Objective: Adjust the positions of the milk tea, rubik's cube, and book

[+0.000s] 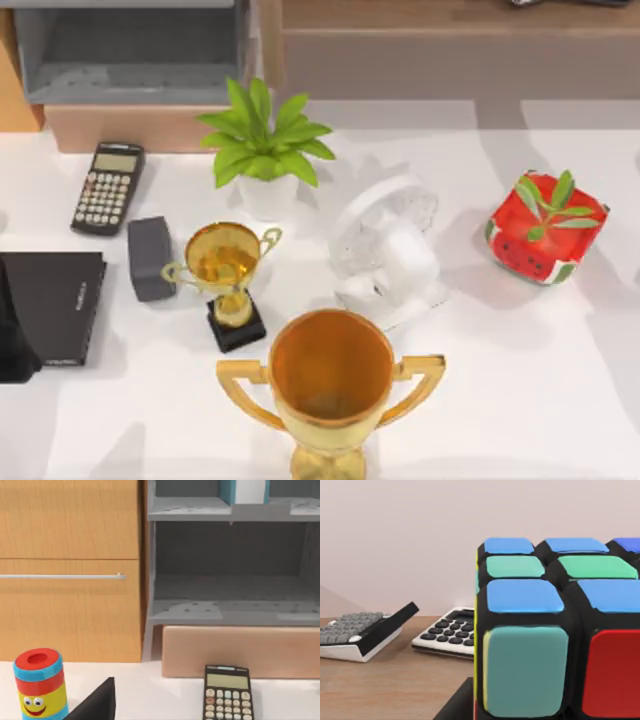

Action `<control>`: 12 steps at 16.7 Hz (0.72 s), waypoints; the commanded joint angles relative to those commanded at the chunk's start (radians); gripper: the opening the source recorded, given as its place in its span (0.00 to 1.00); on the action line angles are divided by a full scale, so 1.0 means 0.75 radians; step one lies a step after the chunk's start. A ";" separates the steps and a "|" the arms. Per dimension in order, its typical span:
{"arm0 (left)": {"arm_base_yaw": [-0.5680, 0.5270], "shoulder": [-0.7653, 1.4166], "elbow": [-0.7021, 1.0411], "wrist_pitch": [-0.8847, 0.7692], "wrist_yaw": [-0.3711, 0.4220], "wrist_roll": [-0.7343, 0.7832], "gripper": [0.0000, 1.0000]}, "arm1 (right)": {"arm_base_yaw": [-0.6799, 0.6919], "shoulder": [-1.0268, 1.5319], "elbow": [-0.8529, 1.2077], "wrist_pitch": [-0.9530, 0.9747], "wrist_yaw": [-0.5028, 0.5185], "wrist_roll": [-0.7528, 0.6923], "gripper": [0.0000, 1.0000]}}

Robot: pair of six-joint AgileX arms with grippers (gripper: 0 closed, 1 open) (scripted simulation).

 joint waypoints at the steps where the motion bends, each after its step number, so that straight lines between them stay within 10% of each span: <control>1: 0.000 0.000 0.000 0.000 0.000 0.000 1.00 | -0.013 0.046 0.057 -0.003 -0.010 -0.001 0.00; 12: 0.000 0.000 0.000 0.000 0.000 0.000 1.00 | -0.035 0.410 0.403 -0.103 -0.039 0.015 0.00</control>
